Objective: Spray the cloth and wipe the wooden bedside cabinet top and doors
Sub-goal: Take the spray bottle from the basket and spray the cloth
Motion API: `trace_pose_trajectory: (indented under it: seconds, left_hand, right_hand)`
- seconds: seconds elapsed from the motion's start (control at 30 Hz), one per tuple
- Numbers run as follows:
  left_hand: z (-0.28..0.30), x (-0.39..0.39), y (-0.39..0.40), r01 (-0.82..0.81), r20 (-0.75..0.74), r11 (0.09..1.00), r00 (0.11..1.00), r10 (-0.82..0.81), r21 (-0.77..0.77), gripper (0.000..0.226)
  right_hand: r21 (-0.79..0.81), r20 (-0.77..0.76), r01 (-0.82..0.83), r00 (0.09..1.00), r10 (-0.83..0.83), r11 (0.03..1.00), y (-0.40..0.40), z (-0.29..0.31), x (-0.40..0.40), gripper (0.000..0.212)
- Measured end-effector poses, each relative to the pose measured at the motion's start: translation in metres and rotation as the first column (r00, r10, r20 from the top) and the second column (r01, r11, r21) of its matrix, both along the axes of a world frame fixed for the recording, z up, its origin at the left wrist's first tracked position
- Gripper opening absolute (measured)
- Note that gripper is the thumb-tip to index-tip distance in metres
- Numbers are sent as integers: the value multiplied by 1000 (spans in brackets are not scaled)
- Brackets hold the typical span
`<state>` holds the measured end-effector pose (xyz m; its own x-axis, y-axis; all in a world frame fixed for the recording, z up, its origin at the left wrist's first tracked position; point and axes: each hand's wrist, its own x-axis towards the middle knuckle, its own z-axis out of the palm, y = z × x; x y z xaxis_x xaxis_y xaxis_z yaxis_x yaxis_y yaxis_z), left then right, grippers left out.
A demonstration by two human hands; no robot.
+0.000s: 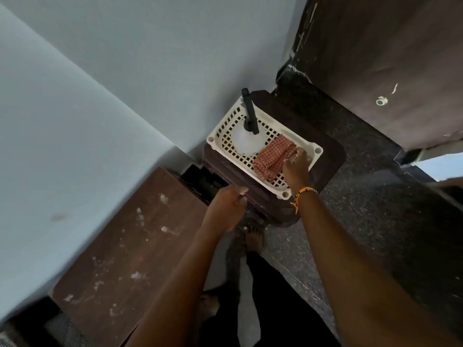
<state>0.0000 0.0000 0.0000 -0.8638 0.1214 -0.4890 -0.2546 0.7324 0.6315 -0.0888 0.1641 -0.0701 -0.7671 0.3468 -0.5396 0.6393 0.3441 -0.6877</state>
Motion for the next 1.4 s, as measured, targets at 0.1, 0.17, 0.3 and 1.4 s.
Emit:
trace_pose_trajectory:
  seconds: [0.1, 0.17, 0.3, 1.4]
  left_hand:
    - [-4, -9, 5, -27, -37, 999, 999, 26, -30, 33]
    - [-7, -14, 8, -44, -71, 998, 997, 41, -34, 32]
    - [-11, -25, 13, -22, -173, 999, 985, 15, -36, 32]
    - [35, -2, -26, -729, 352, 609, 685, 639, 314, 20]
  right_hand:
    - [87, 75, -38, 997, 31, 996, 3, -5, -17, 50]
    - [95, 115, -47, 993, 36, 994, 3, -11, -25, 55]
    - [68, 140, -84, 987, 74, 994, 9, -25, -35, 59]
    - [-158, -149, -309, 946, 287, 938, -42, 53, -2, 37]
